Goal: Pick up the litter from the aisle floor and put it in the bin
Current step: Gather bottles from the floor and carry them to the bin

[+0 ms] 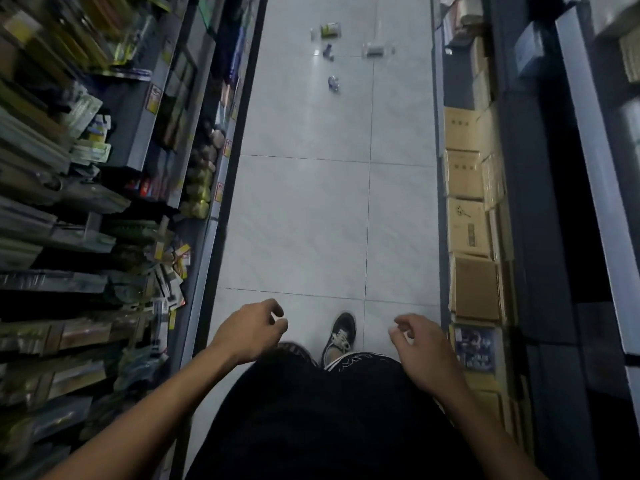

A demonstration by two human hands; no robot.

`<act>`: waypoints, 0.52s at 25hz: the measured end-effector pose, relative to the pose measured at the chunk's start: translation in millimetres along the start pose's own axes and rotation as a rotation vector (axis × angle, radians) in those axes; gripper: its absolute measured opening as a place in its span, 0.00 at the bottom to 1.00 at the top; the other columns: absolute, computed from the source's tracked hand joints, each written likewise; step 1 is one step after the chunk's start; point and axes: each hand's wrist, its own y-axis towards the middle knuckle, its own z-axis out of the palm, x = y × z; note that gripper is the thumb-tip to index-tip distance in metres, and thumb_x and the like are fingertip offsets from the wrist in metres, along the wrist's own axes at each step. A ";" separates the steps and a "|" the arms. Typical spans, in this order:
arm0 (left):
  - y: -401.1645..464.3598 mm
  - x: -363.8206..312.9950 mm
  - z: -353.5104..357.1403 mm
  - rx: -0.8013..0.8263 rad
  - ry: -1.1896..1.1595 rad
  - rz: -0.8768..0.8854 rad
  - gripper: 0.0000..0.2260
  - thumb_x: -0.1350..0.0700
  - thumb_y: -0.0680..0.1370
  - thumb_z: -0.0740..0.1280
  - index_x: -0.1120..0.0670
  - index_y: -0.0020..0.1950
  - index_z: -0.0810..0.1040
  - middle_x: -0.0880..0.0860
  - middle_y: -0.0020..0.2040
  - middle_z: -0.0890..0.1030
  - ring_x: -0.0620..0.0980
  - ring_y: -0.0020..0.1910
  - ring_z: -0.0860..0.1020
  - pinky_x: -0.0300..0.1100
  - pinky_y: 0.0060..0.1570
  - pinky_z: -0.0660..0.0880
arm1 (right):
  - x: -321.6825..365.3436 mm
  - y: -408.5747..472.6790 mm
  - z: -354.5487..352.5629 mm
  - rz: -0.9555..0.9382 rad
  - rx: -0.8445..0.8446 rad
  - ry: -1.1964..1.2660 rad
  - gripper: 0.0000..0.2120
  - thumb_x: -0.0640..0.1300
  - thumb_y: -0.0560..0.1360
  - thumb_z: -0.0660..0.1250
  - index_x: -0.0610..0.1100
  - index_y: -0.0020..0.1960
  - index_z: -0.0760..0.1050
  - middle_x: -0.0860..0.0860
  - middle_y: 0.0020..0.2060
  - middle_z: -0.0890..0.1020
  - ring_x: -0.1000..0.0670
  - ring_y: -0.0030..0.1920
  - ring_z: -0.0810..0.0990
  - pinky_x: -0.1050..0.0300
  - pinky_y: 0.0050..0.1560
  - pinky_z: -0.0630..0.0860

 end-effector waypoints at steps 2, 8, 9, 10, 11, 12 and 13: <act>21.1 -5.2 -20.8 -0.011 -0.019 -0.019 0.16 0.40 0.77 0.62 0.45 0.61 0.78 0.47 0.54 0.84 0.50 0.51 0.81 0.49 0.54 0.79 | 26.9 53.2 -21.9 -0.040 0.017 -0.040 0.15 0.55 0.80 0.63 0.50 0.62 0.78 0.58 0.51 0.79 0.52 0.55 0.77 0.49 0.56 0.78; 86.9 5.0 -87.3 0.001 -0.113 -0.154 0.17 0.38 0.77 0.61 0.44 0.61 0.78 0.47 0.55 0.84 0.50 0.52 0.81 0.50 0.55 0.79 | 116.2 195.0 -71.9 -0.144 0.045 -0.083 0.18 0.56 0.81 0.61 0.49 0.65 0.77 0.57 0.53 0.79 0.52 0.56 0.77 0.48 0.57 0.78; 102.5 5.7 -100.3 0.007 -0.123 -0.166 0.17 0.39 0.77 0.62 0.44 0.61 0.78 0.47 0.55 0.84 0.49 0.52 0.81 0.49 0.55 0.79 | 128.7 216.3 -76.4 -0.145 0.042 -0.095 0.18 0.57 0.81 0.61 0.49 0.66 0.77 0.57 0.54 0.79 0.52 0.56 0.77 0.48 0.57 0.79; 120.9 6.0 -115.2 0.010 -0.131 -0.172 0.16 0.40 0.77 0.62 0.44 0.61 0.78 0.47 0.55 0.84 0.49 0.52 0.81 0.49 0.54 0.79 | 140.7 237.5 -79.8 -0.150 0.034 -0.110 0.18 0.57 0.81 0.61 0.49 0.66 0.77 0.57 0.54 0.80 0.52 0.56 0.77 0.48 0.57 0.79; 139.3 5.2 -131.4 0.010 -0.133 -0.168 0.16 0.40 0.77 0.62 0.44 0.61 0.78 0.47 0.55 0.84 0.49 0.51 0.81 0.49 0.54 0.79 | 150.9 256.0 -82.5 -0.147 0.024 -0.123 0.19 0.57 0.81 0.60 0.49 0.66 0.77 0.56 0.55 0.80 0.52 0.56 0.77 0.48 0.56 0.79; 160.0 2.5 -152.6 0.007 -0.131 -0.156 0.16 0.41 0.77 0.61 0.45 0.61 0.78 0.46 0.54 0.84 0.49 0.51 0.81 0.49 0.54 0.79 | 162.1 274.7 -85.9 -0.132 0.014 -0.125 0.19 0.57 0.81 0.60 0.49 0.66 0.77 0.56 0.55 0.81 0.52 0.56 0.78 0.48 0.56 0.79; 178.6 -2.2 -173.5 -0.004 -0.124 -0.140 0.17 0.41 0.77 0.61 0.45 0.62 0.78 0.45 0.53 0.84 0.49 0.51 0.81 0.49 0.54 0.79 | 171.6 289.2 -89.2 -0.113 0.010 -0.119 0.19 0.57 0.81 0.61 0.48 0.66 0.77 0.55 0.55 0.81 0.52 0.56 0.78 0.48 0.56 0.79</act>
